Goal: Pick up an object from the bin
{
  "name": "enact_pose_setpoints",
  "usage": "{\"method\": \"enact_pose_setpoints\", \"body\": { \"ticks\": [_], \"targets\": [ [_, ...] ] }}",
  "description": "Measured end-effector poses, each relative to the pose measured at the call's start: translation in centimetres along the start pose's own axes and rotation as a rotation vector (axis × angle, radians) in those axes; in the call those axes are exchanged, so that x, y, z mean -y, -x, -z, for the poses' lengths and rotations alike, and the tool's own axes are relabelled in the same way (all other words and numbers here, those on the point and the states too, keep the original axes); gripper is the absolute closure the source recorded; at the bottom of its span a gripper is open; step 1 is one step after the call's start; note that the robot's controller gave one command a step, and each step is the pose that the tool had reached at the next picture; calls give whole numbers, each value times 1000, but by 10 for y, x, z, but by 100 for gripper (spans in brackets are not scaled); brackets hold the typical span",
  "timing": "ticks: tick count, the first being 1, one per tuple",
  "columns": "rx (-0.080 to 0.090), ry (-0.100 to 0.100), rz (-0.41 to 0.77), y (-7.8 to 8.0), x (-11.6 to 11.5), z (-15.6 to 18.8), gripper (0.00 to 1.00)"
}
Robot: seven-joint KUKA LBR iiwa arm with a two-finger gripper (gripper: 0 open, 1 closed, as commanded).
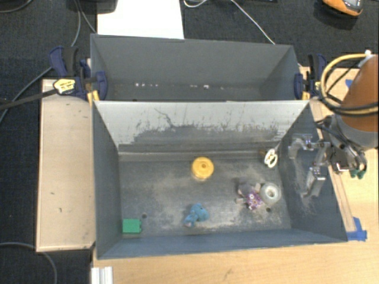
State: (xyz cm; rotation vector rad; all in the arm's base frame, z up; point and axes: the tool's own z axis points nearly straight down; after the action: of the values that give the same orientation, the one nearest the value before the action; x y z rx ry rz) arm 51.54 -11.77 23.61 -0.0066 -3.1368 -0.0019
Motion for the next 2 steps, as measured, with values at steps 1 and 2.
{"method": "enact_pose_setpoints", "body": {
  "ticks": [1,2],
  "targets": [
    [8,-2,5,2,-1,4,0],
    [8,0,-40,14,-20,-82,0]
  ]
}}
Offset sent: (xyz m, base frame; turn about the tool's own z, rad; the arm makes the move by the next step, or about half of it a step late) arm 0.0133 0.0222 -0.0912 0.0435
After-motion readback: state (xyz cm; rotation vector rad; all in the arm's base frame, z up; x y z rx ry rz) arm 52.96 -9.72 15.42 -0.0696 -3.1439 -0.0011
